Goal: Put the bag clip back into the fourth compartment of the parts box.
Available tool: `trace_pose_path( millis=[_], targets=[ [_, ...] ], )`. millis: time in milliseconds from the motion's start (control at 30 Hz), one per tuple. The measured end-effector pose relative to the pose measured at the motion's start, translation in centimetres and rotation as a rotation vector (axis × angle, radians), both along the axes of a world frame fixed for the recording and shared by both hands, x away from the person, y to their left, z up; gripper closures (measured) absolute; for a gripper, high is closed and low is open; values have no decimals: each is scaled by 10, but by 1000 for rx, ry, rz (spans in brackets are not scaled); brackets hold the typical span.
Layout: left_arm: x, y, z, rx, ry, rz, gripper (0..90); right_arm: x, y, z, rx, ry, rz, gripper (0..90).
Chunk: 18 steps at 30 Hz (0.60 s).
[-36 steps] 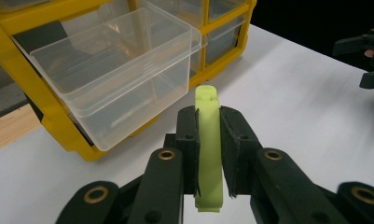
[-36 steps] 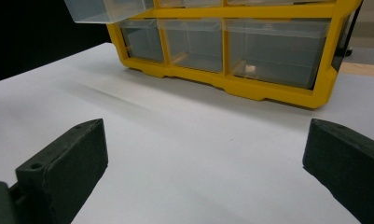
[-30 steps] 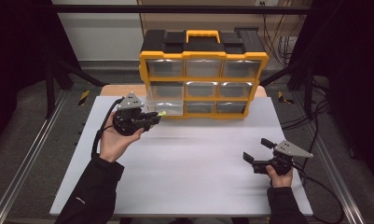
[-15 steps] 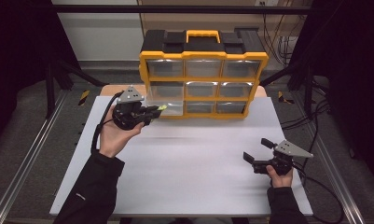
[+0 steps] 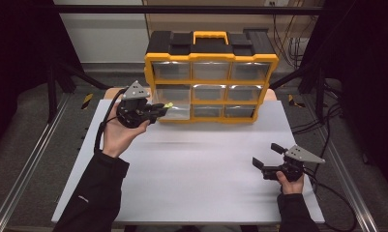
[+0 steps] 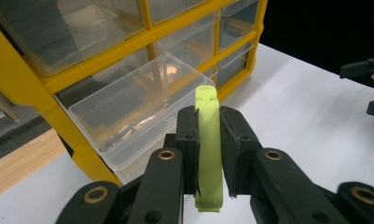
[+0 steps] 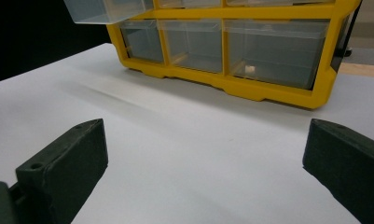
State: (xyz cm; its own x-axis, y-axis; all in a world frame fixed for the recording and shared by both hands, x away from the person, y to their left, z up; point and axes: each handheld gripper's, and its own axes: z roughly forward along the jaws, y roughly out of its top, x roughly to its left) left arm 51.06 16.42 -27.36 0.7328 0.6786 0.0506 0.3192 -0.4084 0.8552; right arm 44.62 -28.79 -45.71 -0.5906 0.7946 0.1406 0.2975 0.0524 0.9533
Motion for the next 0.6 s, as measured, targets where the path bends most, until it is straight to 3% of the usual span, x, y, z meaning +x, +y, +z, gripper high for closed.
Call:
trace_pose_path(
  millis=[600],
  targets=[
    [16, -5, 11, 32, -2, 13, 778, 0, 0, 0, -2, 0, -1, 5]
  ],
)
